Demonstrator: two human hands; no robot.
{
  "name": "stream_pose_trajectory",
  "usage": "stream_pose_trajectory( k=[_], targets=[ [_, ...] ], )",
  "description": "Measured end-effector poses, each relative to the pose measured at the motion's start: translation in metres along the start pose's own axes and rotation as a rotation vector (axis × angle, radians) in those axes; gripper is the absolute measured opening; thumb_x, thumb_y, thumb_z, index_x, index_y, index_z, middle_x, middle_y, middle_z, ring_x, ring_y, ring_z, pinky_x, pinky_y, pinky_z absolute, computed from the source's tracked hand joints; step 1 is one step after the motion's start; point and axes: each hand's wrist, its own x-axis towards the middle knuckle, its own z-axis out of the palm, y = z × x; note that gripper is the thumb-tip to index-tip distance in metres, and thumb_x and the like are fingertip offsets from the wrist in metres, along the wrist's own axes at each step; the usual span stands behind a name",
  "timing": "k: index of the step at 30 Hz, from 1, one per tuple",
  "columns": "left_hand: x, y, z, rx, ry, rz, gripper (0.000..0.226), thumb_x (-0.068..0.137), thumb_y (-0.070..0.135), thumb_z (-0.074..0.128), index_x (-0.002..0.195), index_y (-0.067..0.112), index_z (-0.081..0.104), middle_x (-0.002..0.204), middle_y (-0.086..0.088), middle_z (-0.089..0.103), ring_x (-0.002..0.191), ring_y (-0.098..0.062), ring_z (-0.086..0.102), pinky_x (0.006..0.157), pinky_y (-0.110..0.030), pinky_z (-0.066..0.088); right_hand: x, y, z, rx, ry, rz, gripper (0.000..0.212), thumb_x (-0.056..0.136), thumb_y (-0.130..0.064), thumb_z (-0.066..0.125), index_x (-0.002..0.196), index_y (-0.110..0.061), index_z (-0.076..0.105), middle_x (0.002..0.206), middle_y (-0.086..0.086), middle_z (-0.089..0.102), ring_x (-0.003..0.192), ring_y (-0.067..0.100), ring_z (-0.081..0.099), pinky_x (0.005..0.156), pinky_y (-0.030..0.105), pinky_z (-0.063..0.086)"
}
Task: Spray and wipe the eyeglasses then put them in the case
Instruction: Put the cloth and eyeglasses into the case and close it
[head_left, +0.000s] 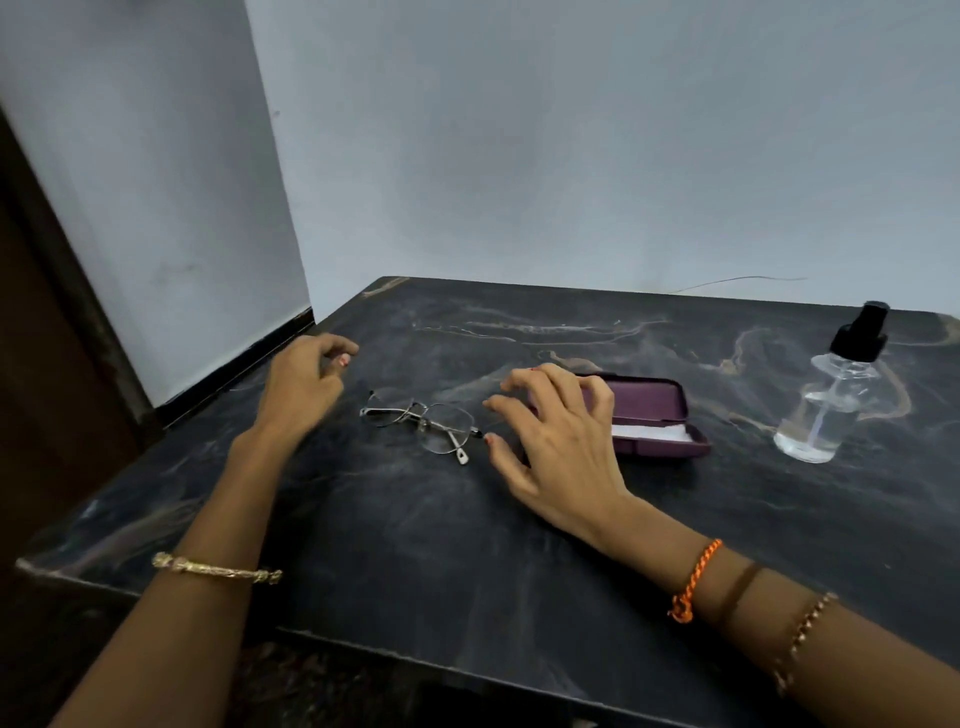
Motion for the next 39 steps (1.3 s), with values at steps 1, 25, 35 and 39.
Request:
stream_pose_trajectory(
  k=[1, 25, 35, 39],
  targets=[
    [0.000, -0.006, 0.001, 0.014, -0.015, 0.004, 0.020, 0.084, 0.002, 0.052, 0.097, 0.012, 0.065, 0.107, -0.016, 0.062, 0.092, -0.025, 0.052, 0.086, -0.033, 0.040, 0.004, -0.006, 0.004, -0.020, -0.031, 0.012, 0.022, 0.072, -0.030, 0.054, 0.085, -0.017, 0.067, 0.098, 0.001, 0.066, 0.104, 0.022, 0.055, 0.087, 0.037, 0.021],
    [-0.007, -0.017, 0.010, 0.206, -0.150, 0.210, 0.016, 0.080, 0.008, 0.061, 0.086, 0.018, 0.071, 0.120, -0.005, 0.052, 0.119, -0.029, 0.030, 0.099, -0.050, 0.032, 0.015, -0.008, 0.028, 0.091, -0.096, 0.148, 0.010, 0.072, -0.019, 0.065, 0.068, -0.011, 0.068, 0.086, -0.001, 0.066, 0.103, 0.027, 0.052, 0.080, 0.033, 0.016],
    [-0.015, 0.005, -0.001, -0.002, 0.042, 0.206, 0.013, 0.078, 0.005, 0.063, 0.086, 0.009, 0.072, 0.130, -0.010, 0.046, 0.124, -0.030, 0.027, 0.100, -0.025, 0.020, 0.017, 0.009, 0.015, 0.256, 0.081, 0.258, 0.009, 0.073, -0.020, 0.065, 0.068, -0.014, 0.068, 0.094, -0.003, 0.065, 0.107, 0.024, 0.048, 0.075, 0.022, 0.010],
    [-0.022, 0.041, 0.005, -0.148, 0.112, 0.245, 0.011, 0.077, 0.009, 0.065, 0.086, 0.009, 0.072, 0.130, 0.003, 0.042, 0.124, -0.020, 0.026, 0.105, -0.029, 0.023, 0.016, 0.038, -0.006, 0.344, 0.178, 0.327, 0.007, 0.073, -0.018, 0.066, 0.069, -0.013, 0.070, 0.093, -0.001, 0.064, 0.103, 0.024, 0.046, 0.077, 0.025, 0.015]
  ],
)
